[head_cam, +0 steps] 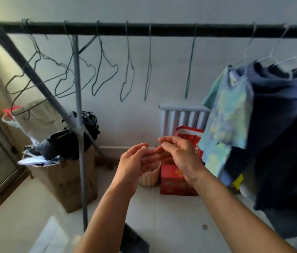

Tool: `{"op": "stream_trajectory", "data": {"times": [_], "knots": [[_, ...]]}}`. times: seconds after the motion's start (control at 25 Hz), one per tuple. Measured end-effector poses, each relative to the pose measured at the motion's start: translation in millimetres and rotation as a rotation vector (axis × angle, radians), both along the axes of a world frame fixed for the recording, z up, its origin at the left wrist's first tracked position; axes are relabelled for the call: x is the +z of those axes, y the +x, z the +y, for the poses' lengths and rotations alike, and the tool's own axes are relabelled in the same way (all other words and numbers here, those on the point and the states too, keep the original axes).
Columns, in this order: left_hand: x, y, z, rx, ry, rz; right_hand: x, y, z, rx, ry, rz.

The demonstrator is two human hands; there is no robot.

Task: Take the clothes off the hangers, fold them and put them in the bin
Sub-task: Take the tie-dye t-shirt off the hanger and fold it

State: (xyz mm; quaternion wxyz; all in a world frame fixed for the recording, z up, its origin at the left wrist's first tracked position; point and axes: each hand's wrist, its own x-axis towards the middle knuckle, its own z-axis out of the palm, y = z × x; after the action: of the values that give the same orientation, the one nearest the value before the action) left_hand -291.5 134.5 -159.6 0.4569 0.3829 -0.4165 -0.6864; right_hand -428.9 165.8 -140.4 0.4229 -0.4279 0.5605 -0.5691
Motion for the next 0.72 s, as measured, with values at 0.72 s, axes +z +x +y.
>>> {"op": "stream_trajectory", "data": {"times": [0.72], "knots": [[79,-121,21,-0.116,-0.227,-0.141,128,-213,-46,-0.705,-0.301,0.541]]}}
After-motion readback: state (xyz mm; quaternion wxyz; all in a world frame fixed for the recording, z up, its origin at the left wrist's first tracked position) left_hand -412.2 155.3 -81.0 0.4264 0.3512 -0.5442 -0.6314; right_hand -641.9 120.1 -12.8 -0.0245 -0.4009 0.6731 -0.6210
